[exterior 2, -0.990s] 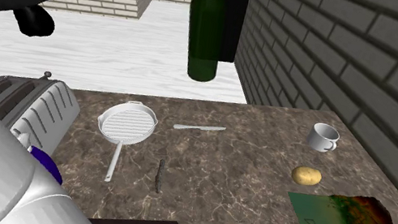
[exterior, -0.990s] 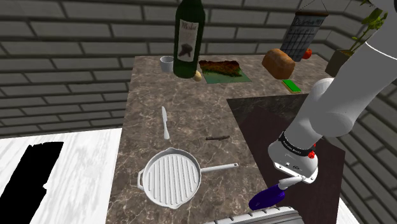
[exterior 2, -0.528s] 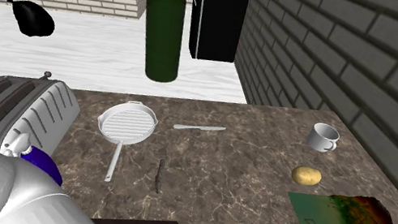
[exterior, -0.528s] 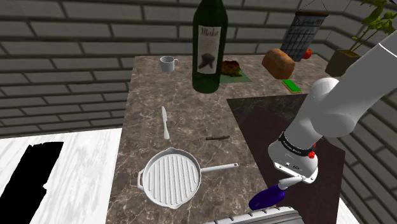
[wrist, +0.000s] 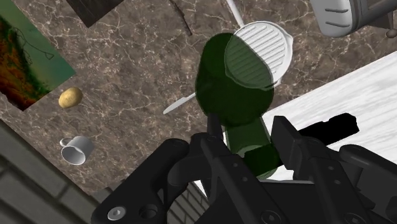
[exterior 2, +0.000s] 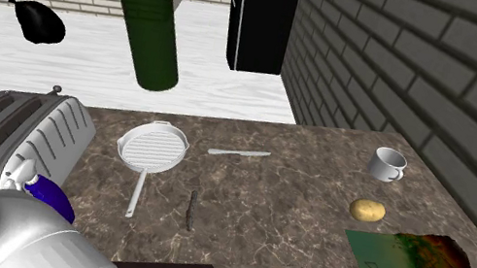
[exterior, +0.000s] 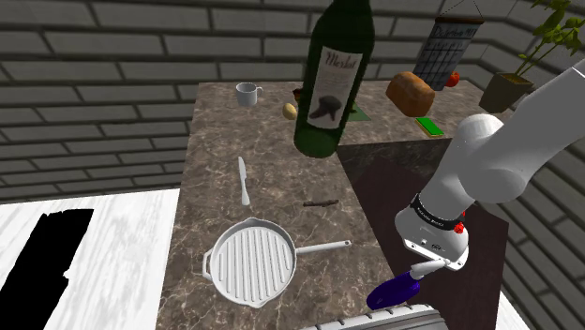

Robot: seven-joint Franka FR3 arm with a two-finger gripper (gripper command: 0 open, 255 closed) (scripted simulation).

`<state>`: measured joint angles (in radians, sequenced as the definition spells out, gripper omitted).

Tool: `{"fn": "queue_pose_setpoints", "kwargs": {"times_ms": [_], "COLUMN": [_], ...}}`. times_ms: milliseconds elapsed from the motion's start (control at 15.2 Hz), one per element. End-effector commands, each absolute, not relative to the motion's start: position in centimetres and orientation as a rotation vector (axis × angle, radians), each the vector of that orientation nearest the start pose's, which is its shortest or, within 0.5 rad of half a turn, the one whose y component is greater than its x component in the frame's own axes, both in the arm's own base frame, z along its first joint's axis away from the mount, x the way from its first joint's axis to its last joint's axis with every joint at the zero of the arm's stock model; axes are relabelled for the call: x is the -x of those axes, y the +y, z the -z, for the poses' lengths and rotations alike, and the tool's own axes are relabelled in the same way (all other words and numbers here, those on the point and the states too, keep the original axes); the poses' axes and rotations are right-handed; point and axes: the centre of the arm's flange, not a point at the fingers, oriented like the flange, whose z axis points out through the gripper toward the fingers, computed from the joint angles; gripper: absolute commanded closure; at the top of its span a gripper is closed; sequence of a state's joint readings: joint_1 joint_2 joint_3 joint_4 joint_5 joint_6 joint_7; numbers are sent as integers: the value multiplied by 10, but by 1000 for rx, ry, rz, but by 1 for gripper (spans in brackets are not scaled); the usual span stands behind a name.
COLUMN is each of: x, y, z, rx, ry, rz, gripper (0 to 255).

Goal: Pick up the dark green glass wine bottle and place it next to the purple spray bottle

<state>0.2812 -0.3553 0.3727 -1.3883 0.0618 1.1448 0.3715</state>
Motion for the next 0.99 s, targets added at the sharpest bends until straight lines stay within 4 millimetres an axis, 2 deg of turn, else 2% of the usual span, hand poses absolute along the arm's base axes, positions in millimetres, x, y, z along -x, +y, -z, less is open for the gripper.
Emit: {"fn": "queue_pose_setpoints", "kwargs": {"times_ms": [0,858,924], "x": [-228,-74,-67], "y": [284,353,356], "z": [-822,-853,-855], "rx": [3124,3124,3124], "ry": [-461,-461,-461], "rz": [175,175,175], "gripper": [255,255,255]}}
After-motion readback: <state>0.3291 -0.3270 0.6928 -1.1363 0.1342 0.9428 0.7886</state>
